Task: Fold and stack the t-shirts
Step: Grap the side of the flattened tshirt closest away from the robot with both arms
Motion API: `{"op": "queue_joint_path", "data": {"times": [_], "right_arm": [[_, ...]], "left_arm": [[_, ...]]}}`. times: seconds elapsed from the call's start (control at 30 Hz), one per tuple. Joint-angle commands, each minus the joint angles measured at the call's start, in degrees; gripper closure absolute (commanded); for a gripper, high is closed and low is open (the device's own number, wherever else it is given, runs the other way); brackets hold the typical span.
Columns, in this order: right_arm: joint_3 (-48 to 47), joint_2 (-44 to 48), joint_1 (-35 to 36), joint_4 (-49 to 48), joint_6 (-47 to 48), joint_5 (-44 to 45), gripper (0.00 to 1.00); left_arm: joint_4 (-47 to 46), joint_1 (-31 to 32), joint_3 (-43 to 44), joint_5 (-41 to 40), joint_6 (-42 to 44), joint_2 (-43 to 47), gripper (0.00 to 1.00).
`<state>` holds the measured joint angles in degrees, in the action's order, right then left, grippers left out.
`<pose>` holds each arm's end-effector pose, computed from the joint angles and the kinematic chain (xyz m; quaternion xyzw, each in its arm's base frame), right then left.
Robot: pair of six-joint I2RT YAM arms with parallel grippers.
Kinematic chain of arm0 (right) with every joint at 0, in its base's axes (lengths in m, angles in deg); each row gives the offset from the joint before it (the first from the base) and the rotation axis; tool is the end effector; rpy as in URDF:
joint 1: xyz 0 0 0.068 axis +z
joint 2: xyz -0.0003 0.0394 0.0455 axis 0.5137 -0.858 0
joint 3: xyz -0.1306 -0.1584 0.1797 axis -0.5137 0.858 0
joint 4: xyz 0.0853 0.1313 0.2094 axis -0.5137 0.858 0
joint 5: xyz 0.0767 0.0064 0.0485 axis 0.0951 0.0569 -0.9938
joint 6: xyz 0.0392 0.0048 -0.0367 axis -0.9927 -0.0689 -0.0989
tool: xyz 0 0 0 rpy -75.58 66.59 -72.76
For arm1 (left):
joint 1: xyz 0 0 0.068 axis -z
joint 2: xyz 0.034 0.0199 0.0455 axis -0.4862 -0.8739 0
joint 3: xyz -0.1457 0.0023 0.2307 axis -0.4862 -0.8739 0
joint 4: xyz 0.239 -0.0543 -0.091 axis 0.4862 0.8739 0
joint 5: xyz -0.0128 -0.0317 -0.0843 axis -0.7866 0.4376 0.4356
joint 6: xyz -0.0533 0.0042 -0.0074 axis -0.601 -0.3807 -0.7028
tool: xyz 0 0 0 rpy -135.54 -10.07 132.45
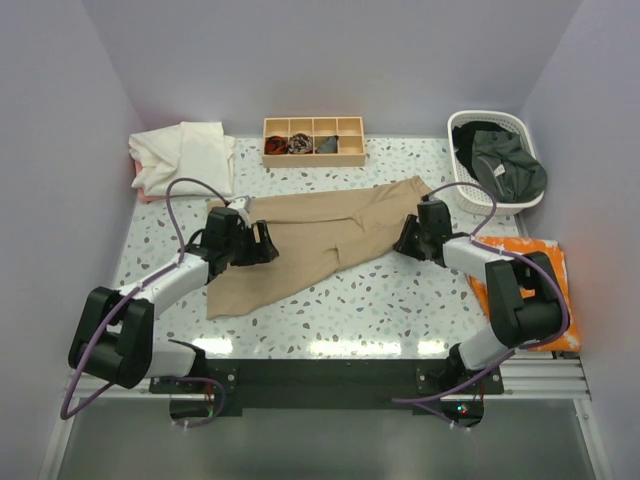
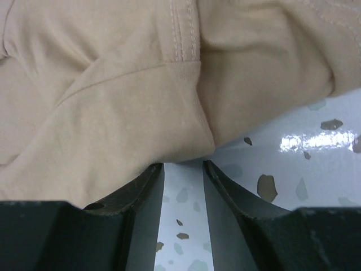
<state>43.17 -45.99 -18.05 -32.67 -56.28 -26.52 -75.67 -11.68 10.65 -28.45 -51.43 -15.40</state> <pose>0.2892 0.0660 0.1558 0.1462 0.9286 0.1242 0.3175 0.2478 -0.0844 0.1828 -0.0500 0.9192 -0.2230 0.3207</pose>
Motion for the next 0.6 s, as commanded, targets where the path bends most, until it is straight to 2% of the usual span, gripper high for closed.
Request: {"op": "queue_joint_path", "data": {"times": [0.0, 0.13, 0.23, 0.27, 0.33, 0.57], "right_arm": [[1.5, -1.5, 0.1, -8.6, -0.8, -0.2, 0.62], [2.1, -2.0, 0.1, -11.0, -0.9, -2.0, 0.63], [2.2, -2.1, 0.1, -10.9, -1.1, -1.9, 0.73], [1.9, -2.2, 0.2, -10.9, -0.8, -2.3, 0.87], [2.1, -2.2, 0.2, -11.0, -0.7, -2.6, 1.00], [3.3, 2.4, 0.2, -9.7, -1.5, -4.5, 1.00]], "left_arm": [[-2.4, 0.3, -0.4, 0.1, 0.0, -0.8, 0.25], [-2.5, 0.3, -0.7, -0.3, -0.1, -1.0, 0.25], [-2.8, 0.3, -0.7, -0.2, -0.3, -1.4, 0.26], [-2.9, 0.3, -0.7, -0.2, -0.3, -1.6, 0.26], [-2.9, 0.3, -0.6, -0.2, -0.3, -1.6, 0.26], [-3.3, 0.4, -0.6, 0.1, -0.2, -2.5, 0.26]]}}
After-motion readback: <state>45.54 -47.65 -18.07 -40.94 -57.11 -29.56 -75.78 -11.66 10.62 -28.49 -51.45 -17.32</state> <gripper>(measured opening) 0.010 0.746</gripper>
